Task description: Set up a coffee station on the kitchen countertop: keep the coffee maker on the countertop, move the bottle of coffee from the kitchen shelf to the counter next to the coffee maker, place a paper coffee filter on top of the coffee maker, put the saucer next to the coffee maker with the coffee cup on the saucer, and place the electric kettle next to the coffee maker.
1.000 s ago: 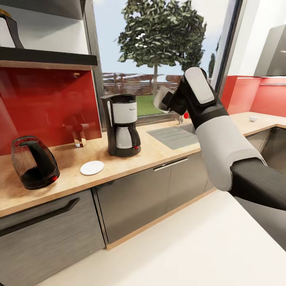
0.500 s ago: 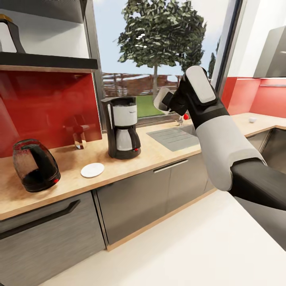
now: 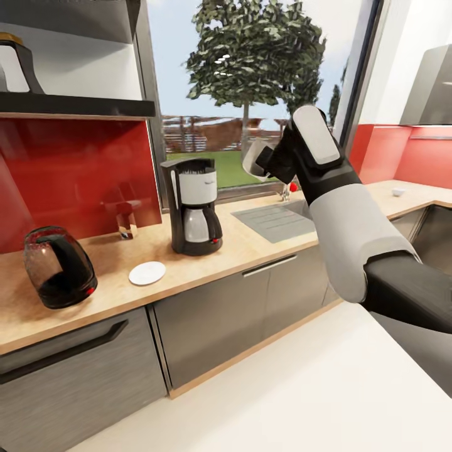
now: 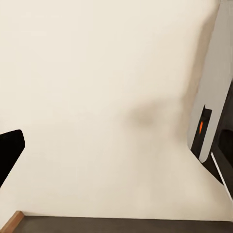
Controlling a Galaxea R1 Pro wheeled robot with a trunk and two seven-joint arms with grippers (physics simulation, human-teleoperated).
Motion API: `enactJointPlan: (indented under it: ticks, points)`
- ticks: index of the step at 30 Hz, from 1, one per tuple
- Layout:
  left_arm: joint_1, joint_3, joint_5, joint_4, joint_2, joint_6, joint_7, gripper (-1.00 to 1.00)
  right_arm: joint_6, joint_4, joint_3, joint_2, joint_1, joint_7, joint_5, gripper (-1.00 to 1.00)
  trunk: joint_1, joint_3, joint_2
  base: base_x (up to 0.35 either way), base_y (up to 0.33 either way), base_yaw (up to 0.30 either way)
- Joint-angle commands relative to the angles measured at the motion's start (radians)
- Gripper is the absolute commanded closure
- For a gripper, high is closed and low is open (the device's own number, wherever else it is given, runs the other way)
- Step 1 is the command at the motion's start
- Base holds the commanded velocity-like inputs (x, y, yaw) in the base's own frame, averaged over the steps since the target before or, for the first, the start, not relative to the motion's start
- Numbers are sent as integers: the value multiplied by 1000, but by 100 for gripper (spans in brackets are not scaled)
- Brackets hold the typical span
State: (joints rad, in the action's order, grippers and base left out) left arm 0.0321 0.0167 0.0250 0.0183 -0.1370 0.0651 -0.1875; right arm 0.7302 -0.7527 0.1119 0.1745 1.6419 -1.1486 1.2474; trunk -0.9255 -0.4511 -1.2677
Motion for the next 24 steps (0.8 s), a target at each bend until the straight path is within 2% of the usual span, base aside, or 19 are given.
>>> enactJointPlan:
  ticks: [1, 9, 20, 24]
  points:
    - [0, 1, 3, 2, 0, 5, -2, -100, 4, 1, 1, 0, -3, -6, 6, 100, 4, 2, 7, 0, 0, 0]
    - [0, 1, 3, 3, 0, 4, 1, -100, 5, 1, 15, 0, -86, -4, 0, 100, 35, 27, 63, 0, 0, 0]
    - [0, 0, 3, 3, -1, 4, 1, -100, 5, -3, 23, 0, -94, -3, 1, 100, 77, 62, 140, 0, 0, 0]
    - [0, 0, 3, 3, -1, 4, 2, -100, 5, -5, 23, 0, -94, 19, 4, 100, 92, 74, 168, 0, 0, 0]
